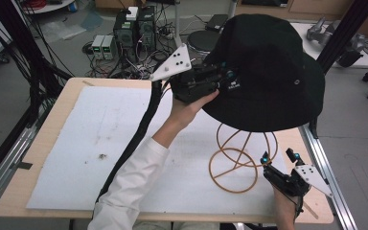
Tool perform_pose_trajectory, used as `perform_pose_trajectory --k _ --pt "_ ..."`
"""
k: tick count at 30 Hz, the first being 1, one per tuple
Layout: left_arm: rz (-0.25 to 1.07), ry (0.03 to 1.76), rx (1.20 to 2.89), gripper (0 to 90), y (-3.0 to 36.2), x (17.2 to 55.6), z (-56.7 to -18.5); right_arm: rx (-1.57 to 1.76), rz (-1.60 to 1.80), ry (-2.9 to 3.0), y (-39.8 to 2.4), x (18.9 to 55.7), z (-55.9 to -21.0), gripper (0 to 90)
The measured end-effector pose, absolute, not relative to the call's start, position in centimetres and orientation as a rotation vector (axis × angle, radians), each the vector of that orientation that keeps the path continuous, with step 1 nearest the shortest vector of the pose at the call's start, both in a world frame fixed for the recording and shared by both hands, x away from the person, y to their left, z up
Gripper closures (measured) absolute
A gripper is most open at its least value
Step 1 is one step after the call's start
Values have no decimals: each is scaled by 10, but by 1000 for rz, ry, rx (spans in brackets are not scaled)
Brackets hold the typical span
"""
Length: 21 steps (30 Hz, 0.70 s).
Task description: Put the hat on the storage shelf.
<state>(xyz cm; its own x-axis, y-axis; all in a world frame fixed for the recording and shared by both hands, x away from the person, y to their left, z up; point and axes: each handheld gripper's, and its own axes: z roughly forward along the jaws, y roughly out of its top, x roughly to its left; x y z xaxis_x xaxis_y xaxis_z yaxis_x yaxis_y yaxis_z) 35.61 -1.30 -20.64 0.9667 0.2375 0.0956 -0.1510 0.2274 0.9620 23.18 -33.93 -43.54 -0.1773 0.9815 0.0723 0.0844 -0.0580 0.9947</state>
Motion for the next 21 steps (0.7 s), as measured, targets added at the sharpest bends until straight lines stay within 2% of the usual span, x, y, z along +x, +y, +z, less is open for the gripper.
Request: perform_pose_trajectory --k 12,21 --pt "214 69 1476 877 -30 345 -236 1224 1369 1354 -341 229 -436 148" --pt "157 101 1503 875 -23 345 -257 1221 1372 1354 -341 227 -435 147"
